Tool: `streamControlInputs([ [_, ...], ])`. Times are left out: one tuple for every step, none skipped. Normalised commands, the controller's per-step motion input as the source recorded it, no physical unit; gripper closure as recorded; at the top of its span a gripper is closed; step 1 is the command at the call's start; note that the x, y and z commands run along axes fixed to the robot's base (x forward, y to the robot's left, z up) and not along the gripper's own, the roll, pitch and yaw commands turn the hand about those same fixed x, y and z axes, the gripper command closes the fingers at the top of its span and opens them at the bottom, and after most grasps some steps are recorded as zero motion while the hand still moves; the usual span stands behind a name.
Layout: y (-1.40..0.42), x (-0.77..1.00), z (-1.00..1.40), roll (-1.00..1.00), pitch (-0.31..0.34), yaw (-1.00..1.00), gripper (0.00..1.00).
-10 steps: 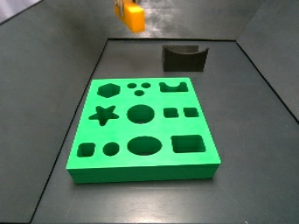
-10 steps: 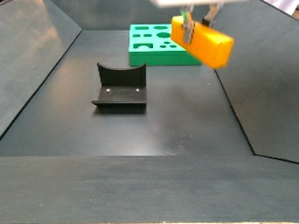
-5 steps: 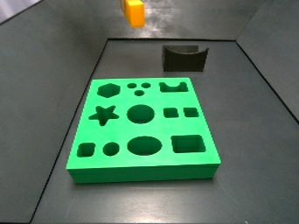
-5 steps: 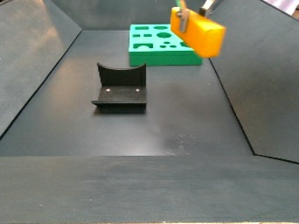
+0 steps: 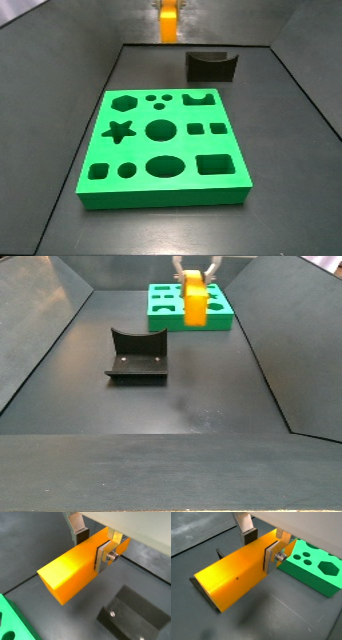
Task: Pick up the rectangle object. Move up. Place the rectangle object on the fixture. Regrasp the rectangle object. Move to above the board. Insert the rectangle object.
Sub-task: Place the rectangle object on the fixture.
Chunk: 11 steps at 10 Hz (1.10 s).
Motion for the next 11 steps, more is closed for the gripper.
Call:
streamControlInputs([
  [-0.11, 1.00, -0.13, 0.08, 0.077, -0.14, 1.00],
  [-0.09, 1.00, -0.11, 0.08, 0.080, -0.08, 1.00],
  [-0.08, 1.00, -0.10, 0.08, 0.085, -0.05, 1.00],
  [-0.07, 1.00, -0.09, 0.08, 0.094, -0.02, 1.00],
  [-0.06, 1.00, -0.08, 0.09, 0.102, -0.01, 1.00],
  [-0.05, 1.00, -0.06, 0.10, 0.113, 0.01, 1.00],
  [-0.05, 1.00, -0.05, 0.10, 0.122, 0.01, 1.00],
  [0.44, 0.94, 0.59, -1.00, 0.002, 0.05, 1.00],
  [0.43, 0.81, 0.57, -1.00, 0.013, 0.05, 1.00],
  [0.31, 0.66, 0.41, -1.00, 0.028, 0.03, 1.00],
  [0.17, 0.52, 0.21, -1.00, 0.038, 0.02, 1.00],
])
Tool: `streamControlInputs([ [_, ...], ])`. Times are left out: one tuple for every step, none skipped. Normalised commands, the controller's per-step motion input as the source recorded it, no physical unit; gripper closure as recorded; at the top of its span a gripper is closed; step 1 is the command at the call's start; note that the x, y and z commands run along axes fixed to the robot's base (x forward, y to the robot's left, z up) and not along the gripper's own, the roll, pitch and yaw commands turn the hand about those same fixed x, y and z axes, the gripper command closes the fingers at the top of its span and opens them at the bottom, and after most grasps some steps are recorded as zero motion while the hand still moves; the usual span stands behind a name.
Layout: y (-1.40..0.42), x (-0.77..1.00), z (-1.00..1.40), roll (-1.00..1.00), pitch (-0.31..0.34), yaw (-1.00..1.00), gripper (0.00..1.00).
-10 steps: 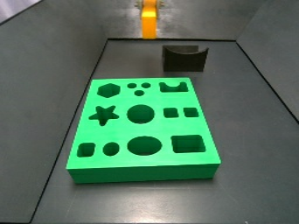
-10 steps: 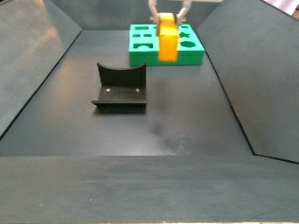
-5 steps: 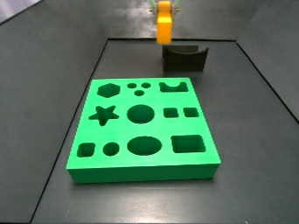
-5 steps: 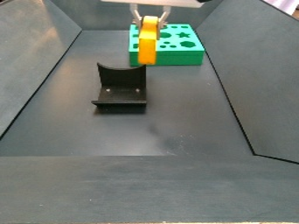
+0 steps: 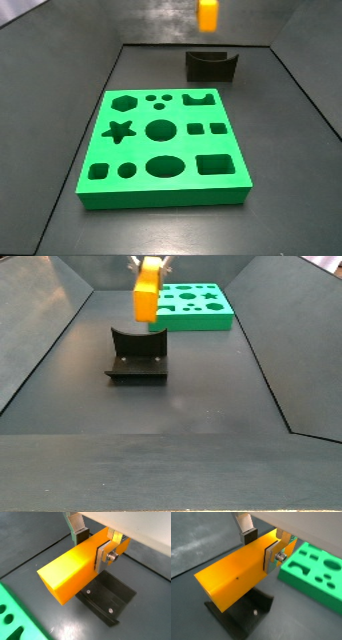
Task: Pick up the rectangle object. Move up. Place the rectangle object on the fixture. Regrasp the rectangle object. Move to above the board. Insert the rectangle object.
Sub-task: Place the rectangle object on the fixture.
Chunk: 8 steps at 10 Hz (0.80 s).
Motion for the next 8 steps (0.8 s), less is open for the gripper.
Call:
streamControlInputs([
  [0.10, 0.38, 0.06, -1.00, 0.050, 0.01, 1.00],
  [0.07, 0.28, 0.03, -1.00, 0.068, 0.01, 1.00],
  [0.06, 0.22, 0.02, -1.00, 0.079, 0.00, 1.00],
  [0.05, 0.07, 0.01, -1.00, 0.105, -0.02, 1.00],
  [0.04, 0.02, 0.01, -1.00, 0.105, -0.04, 1.00],
  [0.04, 0.02, 0.00, -1.00, 0.103, -0.07, 1.00],
  [0.04, 0.05, -0.01, -0.79, 0.101, -0.08, 1.00],
  [0.04, 0.07, -0.01, -0.61, 0.100, -0.09, 1.00],
])
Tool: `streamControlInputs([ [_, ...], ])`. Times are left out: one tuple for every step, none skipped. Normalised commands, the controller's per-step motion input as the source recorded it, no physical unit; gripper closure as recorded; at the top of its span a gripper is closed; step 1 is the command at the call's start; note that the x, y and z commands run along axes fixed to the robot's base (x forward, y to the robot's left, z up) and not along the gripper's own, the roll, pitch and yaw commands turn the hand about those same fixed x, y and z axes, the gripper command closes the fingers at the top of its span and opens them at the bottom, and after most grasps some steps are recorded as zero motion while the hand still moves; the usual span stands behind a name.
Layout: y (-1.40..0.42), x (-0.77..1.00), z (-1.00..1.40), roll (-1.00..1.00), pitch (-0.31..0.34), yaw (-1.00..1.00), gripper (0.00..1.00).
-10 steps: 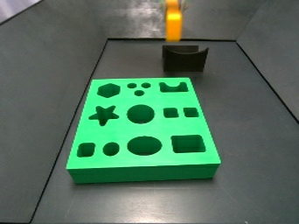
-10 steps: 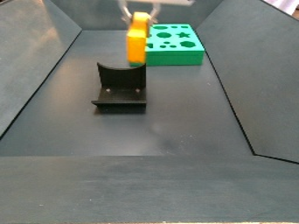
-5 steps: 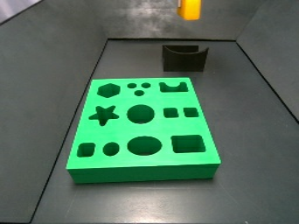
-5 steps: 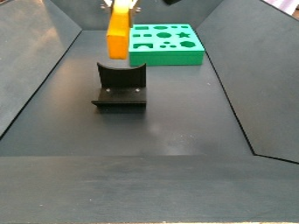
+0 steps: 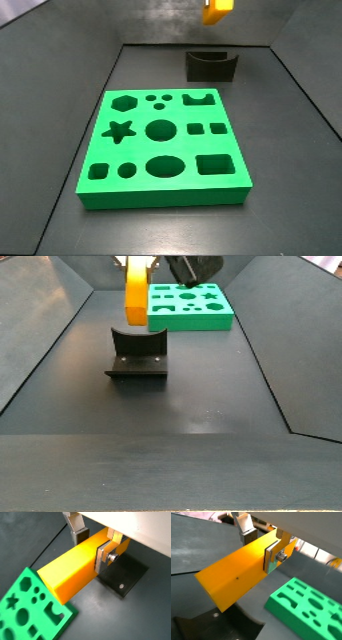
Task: Pick up the rectangle object. Move up. Place the rectangle object on the fixture. Regrasp the rectangle object. Move to above the board. Insert the rectangle object.
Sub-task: Place the rectangle object on the fixture.
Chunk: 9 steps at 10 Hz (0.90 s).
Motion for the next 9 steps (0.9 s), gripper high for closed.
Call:
streamControlInputs([
  [0.05, 0.08, -0.01, -0.37, 0.092, -0.10, 1.00],
  [0.03, 0.06, 0.00, -0.25, 0.071, -0.10, 1.00],
  [0.03, 0.06, 0.00, -0.21, 0.054, -0.10, 1.00],
  [0.13, 0.12, -1.00, -1.00, 0.213, 0.00, 1.00],
  [0.14, 0.12, -1.00, -1.00, 0.204, 0.00, 1.00],
  [0.14, 0.14, -1.00, -0.88, 0.231, -0.08, 1.00],
  [0.14, 0.15, -1.00, -0.72, 0.219, -0.11, 1.00],
  [0.14, 0.15, -1.00, -0.55, 0.184, -0.15, 1.00],
  [0.14, 0.16, -1.00, -0.33, 0.132, -0.18, 1.00],
])
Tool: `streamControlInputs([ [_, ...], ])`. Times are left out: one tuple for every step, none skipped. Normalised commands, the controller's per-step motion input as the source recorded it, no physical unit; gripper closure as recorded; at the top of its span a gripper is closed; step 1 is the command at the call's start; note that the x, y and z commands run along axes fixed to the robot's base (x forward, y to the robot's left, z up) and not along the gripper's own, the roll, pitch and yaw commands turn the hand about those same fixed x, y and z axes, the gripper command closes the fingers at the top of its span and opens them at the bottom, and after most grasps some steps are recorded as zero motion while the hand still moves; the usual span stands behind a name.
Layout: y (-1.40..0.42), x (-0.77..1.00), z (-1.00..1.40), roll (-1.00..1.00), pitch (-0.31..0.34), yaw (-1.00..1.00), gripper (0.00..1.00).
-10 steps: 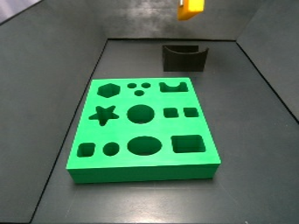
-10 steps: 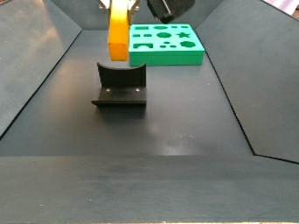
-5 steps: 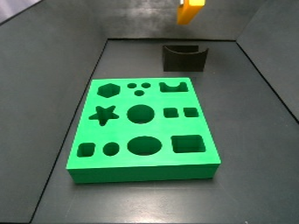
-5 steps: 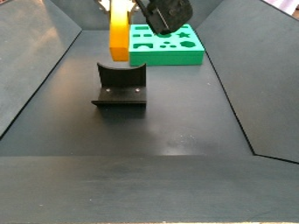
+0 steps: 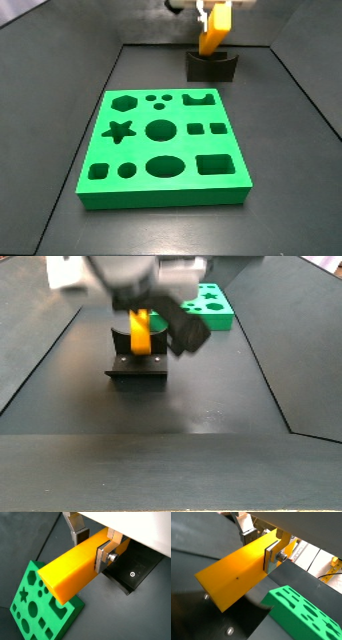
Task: Pick up the rectangle object. Move up. Place the rectangle object on the fixture. Regrasp the rectangle object. Move to above the board. Insert the rectangle object.
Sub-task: Place the rectangle object on the fixture, then regrasp the rectangle object.
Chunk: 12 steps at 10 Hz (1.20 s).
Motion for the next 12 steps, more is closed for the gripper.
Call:
streamControlInputs([
  [0.13, 0.17, -1.00, -0.23, 0.093, -0.19, 1.00],
  [0.13, 0.17, -0.94, -0.19, 0.054, -0.19, 1.00],
  [0.11, 0.13, -0.72, -0.17, 0.024, -0.18, 1.00],
  [0.09, 0.08, -0.62, -0.12, -0.005, -0.16, 1.00],
  [0.06, 0.08, -0.60, -0.11, -0.017, -0.14, 1.00],
  [0.05, 0.08, -0.59, -0.11, -0.018, -0.12, 1.00],
  [0.05, 0.08, -0.59, -0.11, -0.018, -0.10, 1.00],
  [0.05, 0.08, -0.59, -0.11, -0.018, -0.09, 1.00],
  [0.05, 0.08, -0.59, -0.11, -0.018, -0.08, 1.00],
  [-0.50, 0.00, -0.17, 0.00, 0.000, 0.00, 1.00],
  [0.00, 0.00, 0.00, 0.00, 0.000, 0.00, 0.00],
  [0.00, 0.00, 1.00, -0.05, 0.016, -0.01, 0.00],
])
